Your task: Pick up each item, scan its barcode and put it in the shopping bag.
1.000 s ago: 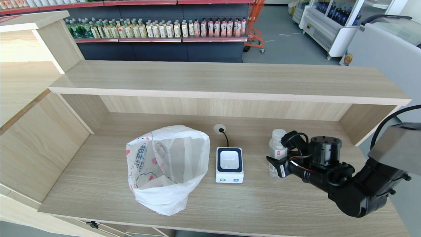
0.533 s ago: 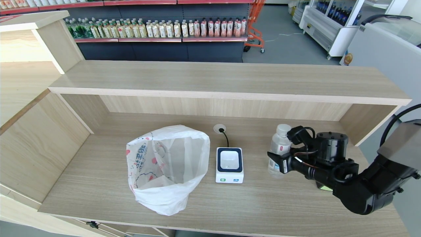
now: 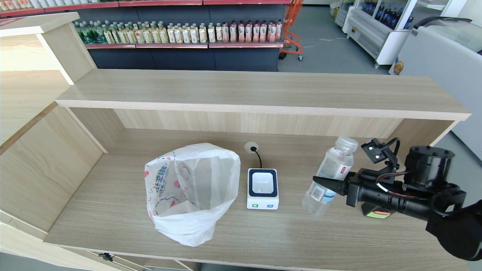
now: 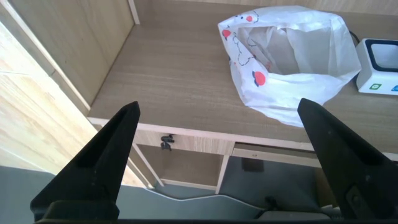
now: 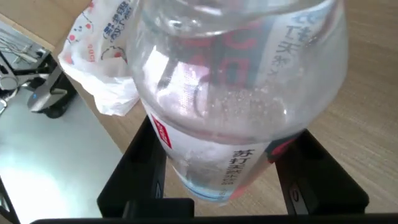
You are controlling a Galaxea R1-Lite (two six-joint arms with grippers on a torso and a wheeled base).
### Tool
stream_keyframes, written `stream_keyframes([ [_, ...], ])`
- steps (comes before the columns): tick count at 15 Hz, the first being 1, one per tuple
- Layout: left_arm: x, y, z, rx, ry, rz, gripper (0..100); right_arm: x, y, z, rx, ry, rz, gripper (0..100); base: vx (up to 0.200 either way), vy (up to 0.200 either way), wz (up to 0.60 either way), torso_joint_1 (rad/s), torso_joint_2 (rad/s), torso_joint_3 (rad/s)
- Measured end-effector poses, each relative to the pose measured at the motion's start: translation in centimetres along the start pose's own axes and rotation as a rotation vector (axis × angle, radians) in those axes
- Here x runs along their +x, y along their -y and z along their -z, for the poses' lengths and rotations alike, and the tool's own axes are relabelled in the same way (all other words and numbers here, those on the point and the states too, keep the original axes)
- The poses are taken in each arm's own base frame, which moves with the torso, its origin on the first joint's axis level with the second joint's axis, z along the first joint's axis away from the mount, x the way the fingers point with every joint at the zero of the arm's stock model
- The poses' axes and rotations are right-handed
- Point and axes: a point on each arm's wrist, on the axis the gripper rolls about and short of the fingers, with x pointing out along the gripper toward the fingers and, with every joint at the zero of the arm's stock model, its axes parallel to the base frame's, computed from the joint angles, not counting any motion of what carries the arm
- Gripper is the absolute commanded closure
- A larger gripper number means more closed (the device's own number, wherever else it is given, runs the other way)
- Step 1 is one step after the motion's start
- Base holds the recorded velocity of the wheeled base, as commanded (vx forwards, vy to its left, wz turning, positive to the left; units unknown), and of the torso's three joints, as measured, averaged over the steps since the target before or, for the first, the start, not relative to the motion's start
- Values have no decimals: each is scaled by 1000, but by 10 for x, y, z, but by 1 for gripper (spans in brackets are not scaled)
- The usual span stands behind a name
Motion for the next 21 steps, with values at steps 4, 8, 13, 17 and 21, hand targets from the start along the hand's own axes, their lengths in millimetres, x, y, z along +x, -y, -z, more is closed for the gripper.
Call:
stream_keyframes([
  [4,0,0,0,0,0,0,0,-13,-20,-3,61,-35,-159,100,0,0,0,0,0,0],
  [8,0,0,0,0,0,0,0,-9,-44,-3,80,-68,-292,100,0,0,0,0,0,0],
  [13,0,0,0,0,0,0,0,-9,-71,-3,109,-128,-407,100,0,0,0,0,0,0],
  [17,0,0,0,0,0,0,0,-15,-90,-6,117,-166,-498,100,0,0,0,0,0,0],
  [21,0,0,0,0,0,0,0,-20,-98,-12,136,-166,-549,100,0,0,0,0,0,0],
])
